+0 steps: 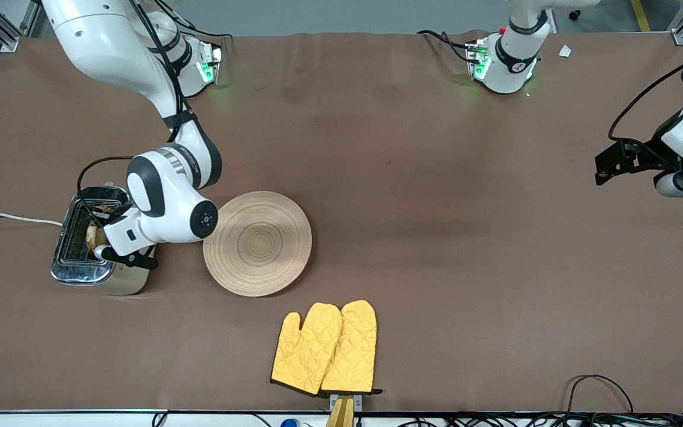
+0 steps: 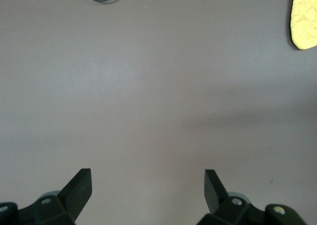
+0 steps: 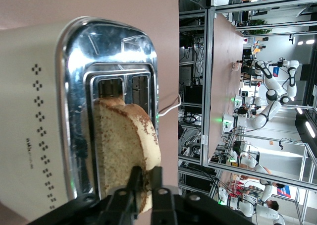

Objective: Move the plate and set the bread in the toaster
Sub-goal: 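Lower the bread into the toaster slot with the right gripper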

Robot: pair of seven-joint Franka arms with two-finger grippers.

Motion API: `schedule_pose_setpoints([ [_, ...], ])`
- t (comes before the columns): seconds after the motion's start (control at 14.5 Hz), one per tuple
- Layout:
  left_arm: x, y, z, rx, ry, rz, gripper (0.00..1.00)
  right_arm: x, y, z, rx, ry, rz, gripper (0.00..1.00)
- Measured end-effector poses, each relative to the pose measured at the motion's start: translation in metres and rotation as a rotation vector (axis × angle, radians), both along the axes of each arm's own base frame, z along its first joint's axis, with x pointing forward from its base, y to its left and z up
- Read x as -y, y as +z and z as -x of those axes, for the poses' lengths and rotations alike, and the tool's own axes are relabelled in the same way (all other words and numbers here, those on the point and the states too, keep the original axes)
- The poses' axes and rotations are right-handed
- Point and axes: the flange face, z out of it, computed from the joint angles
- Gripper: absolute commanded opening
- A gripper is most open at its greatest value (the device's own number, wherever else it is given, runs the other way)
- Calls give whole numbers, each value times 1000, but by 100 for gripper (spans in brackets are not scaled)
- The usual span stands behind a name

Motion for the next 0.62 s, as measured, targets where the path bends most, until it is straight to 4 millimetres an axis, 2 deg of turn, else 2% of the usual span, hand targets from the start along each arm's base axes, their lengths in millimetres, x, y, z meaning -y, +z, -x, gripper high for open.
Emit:
schedule_pose_setpoints([
  [0.14,0,-2,2,-19,0,-2,100,-3,2,-1,5,-4,-10,97],
  [0.34,0,-2,2,-19,0,-2,100,-9,12,-5,23,-25,-57,100],
  [0.48,0,-2,2,-20,0,-2,100,-27,26,-6,39,-43,-124,100],
  [0.62,0,-2,2,-20,0,-2,100,-52,49,-1,54,-64,-205,100],
])
